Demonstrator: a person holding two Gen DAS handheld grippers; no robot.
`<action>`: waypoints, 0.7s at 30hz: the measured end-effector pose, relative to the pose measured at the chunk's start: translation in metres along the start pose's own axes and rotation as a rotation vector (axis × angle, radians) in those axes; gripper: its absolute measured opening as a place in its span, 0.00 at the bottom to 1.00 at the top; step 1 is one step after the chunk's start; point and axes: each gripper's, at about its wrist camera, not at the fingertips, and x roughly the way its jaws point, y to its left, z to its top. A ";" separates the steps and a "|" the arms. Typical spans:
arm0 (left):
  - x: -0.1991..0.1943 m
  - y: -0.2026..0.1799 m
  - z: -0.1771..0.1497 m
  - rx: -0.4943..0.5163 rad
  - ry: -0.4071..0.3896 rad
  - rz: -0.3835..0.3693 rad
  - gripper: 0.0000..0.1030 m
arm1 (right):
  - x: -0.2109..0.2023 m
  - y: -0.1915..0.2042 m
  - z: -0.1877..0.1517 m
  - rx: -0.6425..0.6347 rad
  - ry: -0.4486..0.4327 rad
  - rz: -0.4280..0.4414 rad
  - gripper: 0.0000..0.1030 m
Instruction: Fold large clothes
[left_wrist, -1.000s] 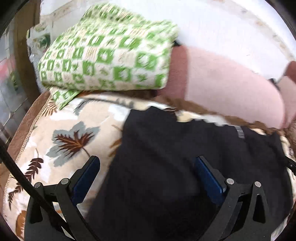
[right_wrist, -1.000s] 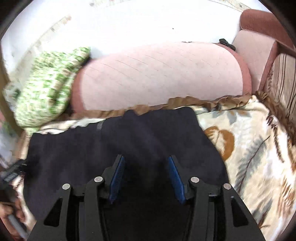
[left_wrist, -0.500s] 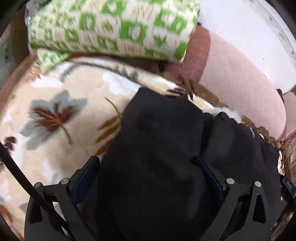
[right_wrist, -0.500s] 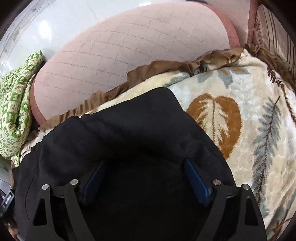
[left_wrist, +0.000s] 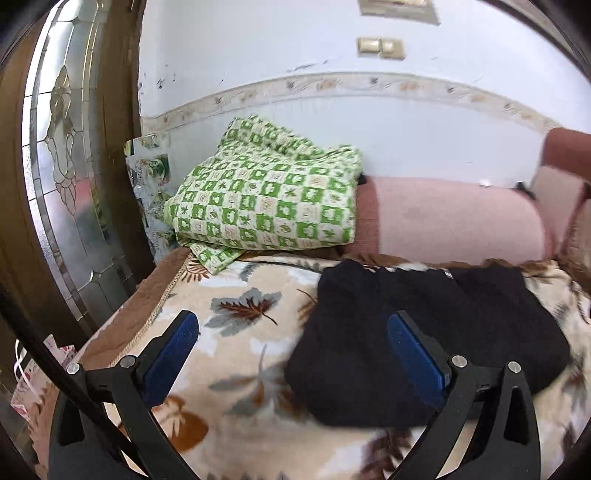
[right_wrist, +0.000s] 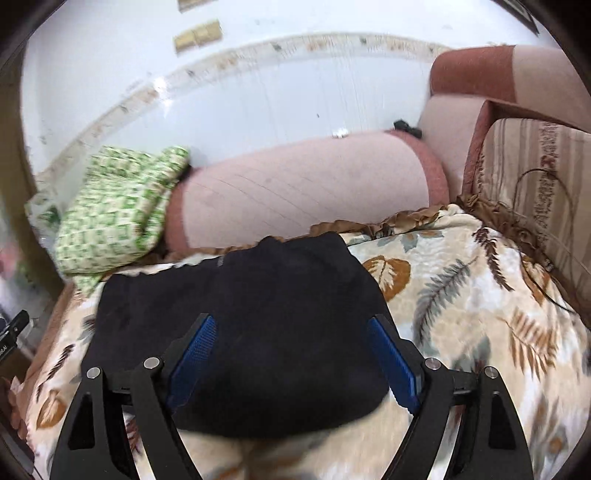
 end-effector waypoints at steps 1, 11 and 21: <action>-0.008 0.001 -0.007 -0.002 0.008 -0.003 1.00 | -0.009 0.001 -0.009 -0.003 -0.010 -0.006 0.85; 0.010 0.004 -0.038 -0.051 0.161 -0.017 0.99 | 0.006 0.040 -0.040 -0.153 0.098 -0.047 0.59; 0.053 0.029 -0.059 -0.068 0.220 0.073 0.99 | 0.138 0.080 -0.028 -0.130 0.271 -0.053 0.46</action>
